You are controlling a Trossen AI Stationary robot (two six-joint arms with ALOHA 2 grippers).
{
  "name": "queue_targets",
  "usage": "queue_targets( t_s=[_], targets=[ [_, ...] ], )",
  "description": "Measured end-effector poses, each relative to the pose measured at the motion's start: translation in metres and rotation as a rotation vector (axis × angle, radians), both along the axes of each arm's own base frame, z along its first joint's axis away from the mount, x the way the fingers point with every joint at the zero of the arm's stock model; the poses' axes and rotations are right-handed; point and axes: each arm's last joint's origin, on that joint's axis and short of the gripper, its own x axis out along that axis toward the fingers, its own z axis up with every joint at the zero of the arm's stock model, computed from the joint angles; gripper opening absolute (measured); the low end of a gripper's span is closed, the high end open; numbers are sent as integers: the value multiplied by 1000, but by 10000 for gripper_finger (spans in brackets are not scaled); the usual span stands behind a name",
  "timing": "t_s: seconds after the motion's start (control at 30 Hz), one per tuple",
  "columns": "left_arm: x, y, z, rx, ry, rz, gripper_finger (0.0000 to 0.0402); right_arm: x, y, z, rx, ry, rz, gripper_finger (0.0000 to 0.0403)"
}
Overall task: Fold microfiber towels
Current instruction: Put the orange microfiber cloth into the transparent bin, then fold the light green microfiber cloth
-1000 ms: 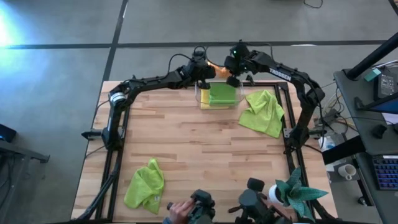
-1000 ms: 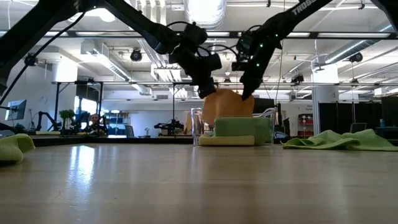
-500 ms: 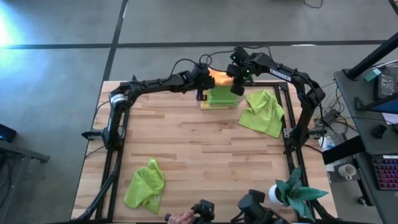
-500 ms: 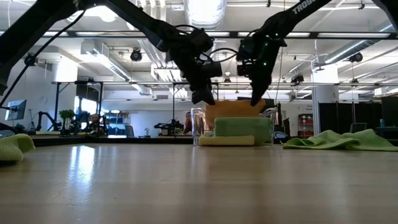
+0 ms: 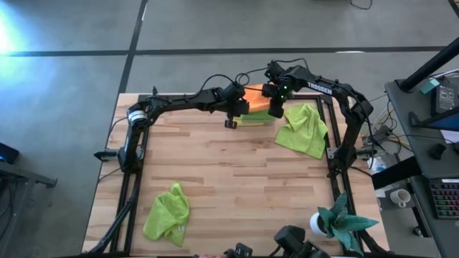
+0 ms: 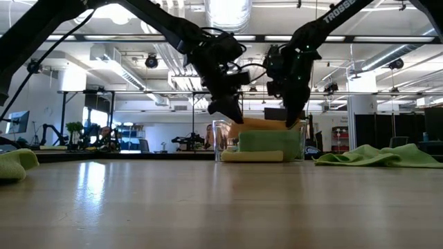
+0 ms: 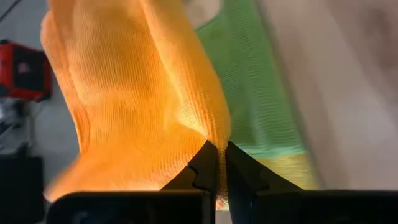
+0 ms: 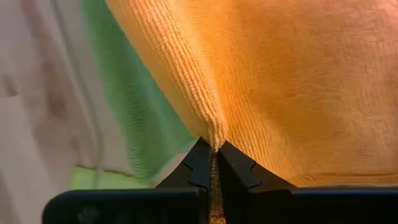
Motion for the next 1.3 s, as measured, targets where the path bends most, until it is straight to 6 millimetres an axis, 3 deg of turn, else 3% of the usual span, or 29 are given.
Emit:
queue_targets(
  t_s=[0.47,0.67,1.03,1.3],
  targets=[
    [-2,-5,-4,-35,50,-19,1,0,6,-7,75,-14,30,9],
    [-2,-6,-3,-33,48,-20,7,2,9,-7,75,-11,42,39],
    [-1,-10,0,-39,35,-11,99,5,16,-2,76,-20,17,124],
    [-12,-20,37,-48,-57,51,153,-10,30,35,60,-75,-68,132]
  ],
)
